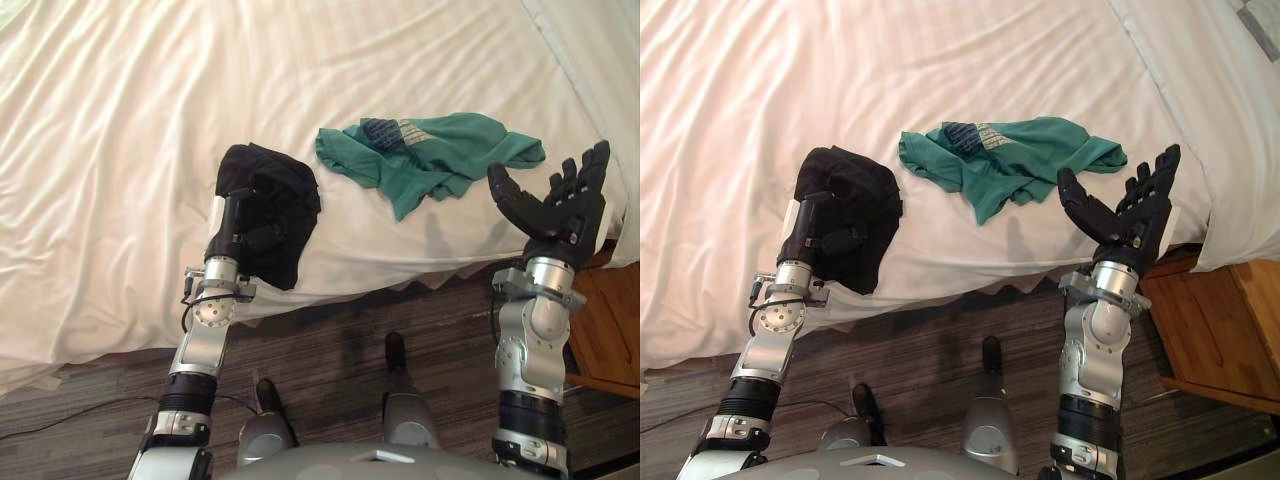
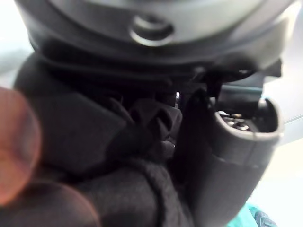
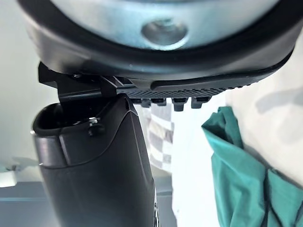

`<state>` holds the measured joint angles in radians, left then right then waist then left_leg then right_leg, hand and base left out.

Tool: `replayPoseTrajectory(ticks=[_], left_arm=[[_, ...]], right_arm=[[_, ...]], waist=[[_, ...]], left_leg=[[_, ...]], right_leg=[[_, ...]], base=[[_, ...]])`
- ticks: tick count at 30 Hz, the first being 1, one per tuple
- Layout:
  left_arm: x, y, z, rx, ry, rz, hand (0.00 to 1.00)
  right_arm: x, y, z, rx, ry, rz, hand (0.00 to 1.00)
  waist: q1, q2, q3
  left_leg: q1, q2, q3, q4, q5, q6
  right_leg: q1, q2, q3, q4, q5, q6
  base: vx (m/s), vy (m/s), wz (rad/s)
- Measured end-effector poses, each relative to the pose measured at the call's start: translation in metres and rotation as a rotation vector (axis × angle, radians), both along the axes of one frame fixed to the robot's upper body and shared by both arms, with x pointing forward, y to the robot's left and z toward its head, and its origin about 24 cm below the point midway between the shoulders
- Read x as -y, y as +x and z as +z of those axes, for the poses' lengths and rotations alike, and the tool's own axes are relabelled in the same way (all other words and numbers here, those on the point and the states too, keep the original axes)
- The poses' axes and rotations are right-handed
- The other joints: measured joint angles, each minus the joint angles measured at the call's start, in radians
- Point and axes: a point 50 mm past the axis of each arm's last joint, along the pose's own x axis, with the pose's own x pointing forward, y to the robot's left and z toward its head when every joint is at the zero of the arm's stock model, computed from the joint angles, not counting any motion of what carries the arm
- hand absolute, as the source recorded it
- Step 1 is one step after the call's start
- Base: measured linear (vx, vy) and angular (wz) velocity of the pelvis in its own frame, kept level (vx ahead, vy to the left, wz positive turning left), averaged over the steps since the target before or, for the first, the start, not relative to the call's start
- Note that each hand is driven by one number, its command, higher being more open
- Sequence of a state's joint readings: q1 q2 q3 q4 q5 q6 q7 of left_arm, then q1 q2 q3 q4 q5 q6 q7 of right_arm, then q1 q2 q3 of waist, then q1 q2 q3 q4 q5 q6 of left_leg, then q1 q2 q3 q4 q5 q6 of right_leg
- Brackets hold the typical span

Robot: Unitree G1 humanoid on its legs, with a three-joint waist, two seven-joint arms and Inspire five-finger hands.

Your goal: Tidy up the quilt and then pick up the clothes from the bed and put them into the laundry hamper

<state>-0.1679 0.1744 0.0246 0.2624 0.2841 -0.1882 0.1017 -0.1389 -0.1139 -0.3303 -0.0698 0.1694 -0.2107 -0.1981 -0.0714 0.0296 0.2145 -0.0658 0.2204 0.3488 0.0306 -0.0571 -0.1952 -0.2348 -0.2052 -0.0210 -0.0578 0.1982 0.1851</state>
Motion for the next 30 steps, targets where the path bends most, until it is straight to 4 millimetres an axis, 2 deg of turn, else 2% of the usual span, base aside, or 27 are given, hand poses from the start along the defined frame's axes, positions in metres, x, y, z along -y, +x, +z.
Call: replayPoseTrajectory(ticks=[4, 5, 8, 12, 14, 16, 20, 21, 22, 26, 30], left_arm=[[-0.006, -0.001, 0.0, 0.009, -0.001, -0.003, 0.0], [-0.008, -0.003, -0.001, 0.011, -0.04, -0.007, 0.0], [-0.005, -0.008, -0.007, 0.001, -0.11, -0.047, 0.0], [0.001, -0.021, -0.014, -0.022, -0.205, -0.103, 0.0], [0.0, -0.029, -0.02, -0.043, -0.235, -0.112, 0.0], [0.001, -0.033, -0.021, -0.043, -0.265, -0.137, 0.0], [0.002, -0.037, -0.02, -0.027, -0.306, -0.157, 0.0], [0.002, -0.038, -0.021, -0.034, -0.317, -0.163, 0.0], [0.002, -0.039, -0.022, -0.038, -0.321, -0.165, 0.0], [0.003, -0.045, -0.034, -0.098, -0.38, -0.165, 0.0], [0.0, -0.063, -0.073, -0.323, -0.385, -0.104, 0.0]], right_arm=[[-0.011, 0.025, 0.019, -0.035, -0.248, 0.038, 1.0], [-0.017, 0.038, 0.029, -0.047, -0.375, 0.085, 1.0], [-0.031, 0.062, 0.047, -0.075, -0.602, 0.182, 1.0], [-0.038, 0.082, 0.051, -0.145, -0.758, 0.232, 1.0], [-0.037, 0.091, 0.05, -0.2, -0.84, 0.231, 1.0], [-0.031, 0.099, 0.056, -0.252, -0.925, 0.208, 1.0], [-0.023, 0.111, 0.073, -0.277, -1.003, 0.165, 1.0], [-0.016, 0.115, 0.079, -0.3, -1.019, 0.14, 1.0], [-0.012, 0.117, 0.08, -0.317, -1.027, 0.129, 0.0], [0.016, 0.126, 0.086, -0.431, -1.029, 0.052, 0.0], [0.028, 0.13, 0.09, -0.465, -0.988, 0.015, 0.0]], waist=[[-0.006, -0.035, -0.008], [-0.012, -0.043, -0.008], [-0.002, -0.045, -0.007], [0.018, -0.048, -0.005], [0.024, -0.049, -0.002], [0.044, -0.051, 0.019], [0.044, -0.041, 0.066], [0.044, -0.033, 0.082], [0.045, -0.032, 0.089], [0.058, -0.011, 0.121], [0.071, -0.007, 0.132]], left_leg=[[-0.022, 0.0, -0.017, 0.001, 0.009, -0.003], [-0.032, 0.0, -0.031, -0.001, 0.017, -0.003], [-0.047, 0.002, -0.053, -0.003, 0.031, -0.003], [-0.076, 0.002, -0.09, -0.012, 0.053, -0.001], [-0.087, 0.001, -0.107, -0.018, 0.063, -0.001], [-0.095, 0.0, -0.116, -0.018, 0.069, -0.002], [-0.127, -0.001, -0.159, -0.027, 0.096, 0.0], [-0.138, -0.002, -0.175, -0.043, 0.114, 0.0], [-0.138, -0.002, -0.181, -0.051, 0.121, -0.001], [-0.159, -0.002, -0.215, -0.087, 0.16, -0.002], [-0.17, -0.003, -0.227, -0.101, 0.18, -0.003]], right_leg=[[-0.01, -0.002, -0.009, -0.001, 0.0, 0.0], [-0.011, -0.003, -0.021, -0.002, 0.0, 0.0], [-0.013, -0.003, -0.034, -0.002, 0.0, 0.0], [-0.02, -0.006, -0.067, -0.002, 0.0, 0.0], [-0.02, -0.007, -0.085, -0.002, 0.001, 0.0], [-0.021, -0.009, -0.09, -0.002, 0.001, 0.0], [-0.025, -0.012, -0.129, -0.002, 0.001, 0.001], [-0.028, -0.012, -0.145, -0.002, 0.001, 0.001], [-0.028, -0.012, -0.147, -0.002, 0.001, 0.001], [-0.037, -0.012, -0.18, -0.002, 0.001, 0.001], [-0.044, -0.012, -0.19, -0.002, 0.001, 0.001]], base=[[-0.09, -0.001, 0.09], [-0.08, -0.002, 0.2], [-0.07, -0.001, 0.19], [-0.06, 0.007, 0.25], [-0.04, 0.012, 0.25], [-0.05, 0.019, 0.17], [-0.07, 0.01, 0.32], [-0.07, 0.002, 0.3], [-0.08, 0.0, 0.31], [-0.06, 0.003, 0.25], [-0.05, 0.005, 0.1]])
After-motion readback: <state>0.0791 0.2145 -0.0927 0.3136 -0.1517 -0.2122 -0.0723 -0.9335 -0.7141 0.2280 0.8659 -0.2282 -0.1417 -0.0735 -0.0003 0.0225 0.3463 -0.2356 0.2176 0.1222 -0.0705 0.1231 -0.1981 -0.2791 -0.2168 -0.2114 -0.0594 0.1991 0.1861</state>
